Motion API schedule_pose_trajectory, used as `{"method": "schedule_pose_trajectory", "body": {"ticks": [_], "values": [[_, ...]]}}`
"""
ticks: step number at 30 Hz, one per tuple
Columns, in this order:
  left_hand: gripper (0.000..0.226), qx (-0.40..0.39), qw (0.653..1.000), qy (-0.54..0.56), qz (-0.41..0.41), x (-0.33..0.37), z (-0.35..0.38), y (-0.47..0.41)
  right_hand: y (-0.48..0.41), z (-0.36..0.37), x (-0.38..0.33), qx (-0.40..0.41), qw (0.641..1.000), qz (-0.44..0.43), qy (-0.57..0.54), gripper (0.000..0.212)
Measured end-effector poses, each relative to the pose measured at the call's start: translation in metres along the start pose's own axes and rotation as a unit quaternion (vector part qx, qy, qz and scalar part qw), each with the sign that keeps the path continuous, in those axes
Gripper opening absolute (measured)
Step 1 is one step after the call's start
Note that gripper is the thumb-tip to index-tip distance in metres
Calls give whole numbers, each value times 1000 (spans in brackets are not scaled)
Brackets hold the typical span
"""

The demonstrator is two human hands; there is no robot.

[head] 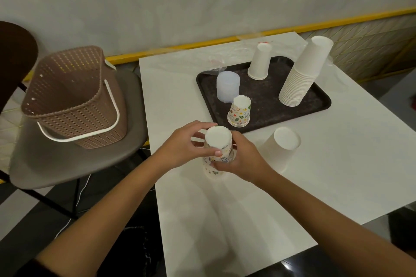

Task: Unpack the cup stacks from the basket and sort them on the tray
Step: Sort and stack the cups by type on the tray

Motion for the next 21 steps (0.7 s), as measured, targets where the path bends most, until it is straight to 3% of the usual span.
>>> {"method": "schedule_pose_trajectory", "body": {"ticks": [13,21], "values": [[53,70,994,-18,82,105,-47,-9,-9,-81,-83,44,994,-95,5,69],[59,102,991,-30,76,121,-35,-73,-68,-124,-73,16,990,-127,51,70]]}}
Point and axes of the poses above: each hand's wrist, its own y-axis away from the middle knuckle, its own z-axis out of the palm, x = y × z, the point moved 6 cm from there along -y, towards the middle knuckle, and after that the axes turned 3 degrees about x, right-handed, at the moved point
